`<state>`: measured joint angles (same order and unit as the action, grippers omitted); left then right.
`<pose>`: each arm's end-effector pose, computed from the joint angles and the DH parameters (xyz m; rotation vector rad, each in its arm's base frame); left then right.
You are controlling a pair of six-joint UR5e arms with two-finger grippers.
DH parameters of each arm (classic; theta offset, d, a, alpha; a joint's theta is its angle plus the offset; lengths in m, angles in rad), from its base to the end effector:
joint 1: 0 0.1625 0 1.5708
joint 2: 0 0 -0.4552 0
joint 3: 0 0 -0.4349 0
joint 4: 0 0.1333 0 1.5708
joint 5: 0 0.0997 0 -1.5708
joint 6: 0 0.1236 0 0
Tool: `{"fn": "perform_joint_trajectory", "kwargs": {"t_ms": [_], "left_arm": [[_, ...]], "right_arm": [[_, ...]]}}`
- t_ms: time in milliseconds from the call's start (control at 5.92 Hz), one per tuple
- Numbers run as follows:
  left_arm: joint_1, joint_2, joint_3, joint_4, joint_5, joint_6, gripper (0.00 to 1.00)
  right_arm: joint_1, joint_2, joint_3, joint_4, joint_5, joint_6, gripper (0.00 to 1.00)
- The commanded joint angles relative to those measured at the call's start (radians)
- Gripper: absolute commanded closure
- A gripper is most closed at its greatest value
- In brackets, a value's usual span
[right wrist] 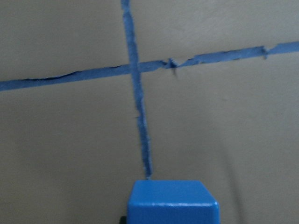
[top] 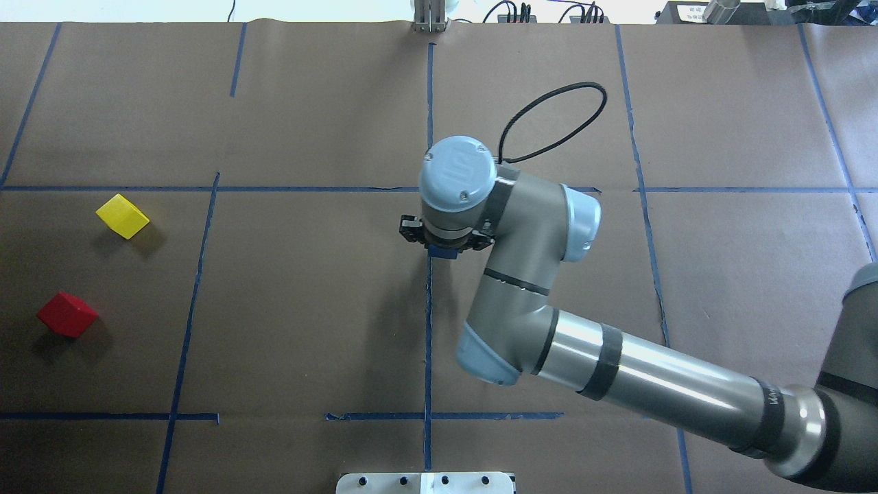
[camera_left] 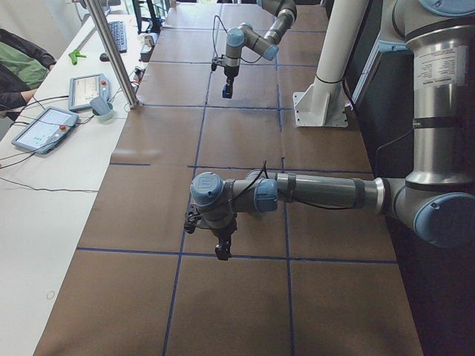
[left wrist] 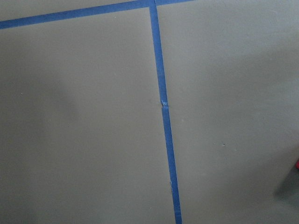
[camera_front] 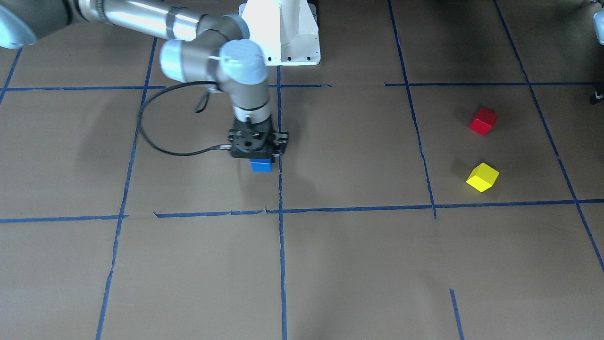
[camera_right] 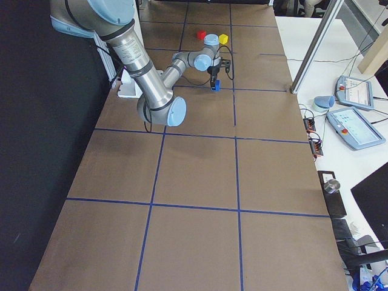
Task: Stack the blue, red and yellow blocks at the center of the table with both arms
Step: 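Carry the blue cube with the right gripper to the table center and release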
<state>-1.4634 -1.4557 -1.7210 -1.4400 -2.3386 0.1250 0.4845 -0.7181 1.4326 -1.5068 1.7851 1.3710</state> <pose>0.0035 -0.4755 0.6975 -0.0843 0.7691 0.1840 -0.6821 -0.4799 0.1930 0.0687 -0.7997 0.1859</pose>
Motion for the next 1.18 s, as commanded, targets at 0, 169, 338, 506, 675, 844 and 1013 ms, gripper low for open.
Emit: {"fn": "perform_joint_trajectory", "kwargs": {"t_ms": [0,169,338,506,675,844,1013], "left_arm": [[0.0,0.0,0.001,0.001,0.001,-0.001,0.0],[0.0,0.0,0.003,0.001,-0.001,-0.001,0.0],[0.0,0.0,0.003,0.001,0.001,0.001,0.0],[0.0,0.0,0.001,0.001,0.001,0.001,0.0],[0.0,0.0,0.001,0.001,0.001,0.001,0.0],[0.0,-0.002,0.001,0.0,-0.001,0.001,0.0],[0.0,-0.002,0.001,0.001,0.001,0.001,0.0]], "right_arm": [[-0.041,0.054,-0.047,-0.007,-0.026,0.033,0.82],[-0.041,0.043,-0.046,-0.009,-0.024,0.022,0.81],[-0.041,0.039,-0.049,-0.009,-0.026,0.016,0.77],[-0.041,0.022,-0.049,-0.007,-0.024,0.005,0.45],[-0.04,0.019,-0.049,-0.007,-0.027,-0.028,0.04],[-0.04,0.02,-0.044,-0.007,-0.026,-0.038,0.01],[-0.029,0.022,-0.029,-0.007,-0.021,-0.046,0.01]]}}
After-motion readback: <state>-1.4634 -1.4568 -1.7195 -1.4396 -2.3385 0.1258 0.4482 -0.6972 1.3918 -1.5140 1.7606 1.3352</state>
